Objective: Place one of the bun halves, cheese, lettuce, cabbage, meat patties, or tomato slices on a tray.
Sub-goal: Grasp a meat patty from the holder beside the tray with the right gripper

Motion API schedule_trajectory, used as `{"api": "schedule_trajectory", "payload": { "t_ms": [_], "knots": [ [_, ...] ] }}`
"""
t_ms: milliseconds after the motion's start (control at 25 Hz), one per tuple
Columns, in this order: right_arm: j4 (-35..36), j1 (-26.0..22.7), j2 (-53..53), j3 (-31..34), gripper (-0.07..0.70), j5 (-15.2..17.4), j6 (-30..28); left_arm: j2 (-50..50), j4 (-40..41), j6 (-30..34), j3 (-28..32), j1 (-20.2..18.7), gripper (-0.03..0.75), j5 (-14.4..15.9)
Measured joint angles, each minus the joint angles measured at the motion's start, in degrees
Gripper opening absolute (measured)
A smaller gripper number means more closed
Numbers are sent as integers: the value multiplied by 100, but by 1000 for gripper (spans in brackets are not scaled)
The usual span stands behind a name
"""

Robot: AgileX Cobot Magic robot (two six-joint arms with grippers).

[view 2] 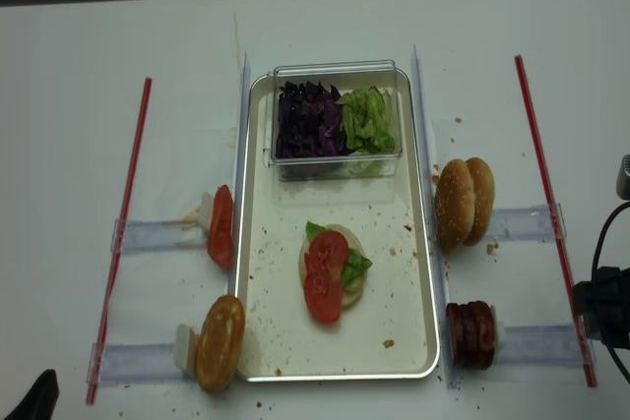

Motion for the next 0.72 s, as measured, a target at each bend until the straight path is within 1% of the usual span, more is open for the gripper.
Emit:
{"api": "schedule_trajectory", "payload": {
  "t_ms": [360, 520, 600, 720],
  "knots": [
    [379, 0, 25, 0, 538, 21, -302, 0, 0, 0, 0, 0, 616, 0],
    [558, 0, 28, 0, 537, 87, -382, 0, 0, 0, 0, 0, 616, 0],
    [568, 53, 28, 0, 524, 130, -400, 0, 0, 0, 0, 0, 616, 0],
    [573, 311, 28, 0, 498, 153, -400, 0, 0, 0, 0, 0, 616, 0]
  ]
}}
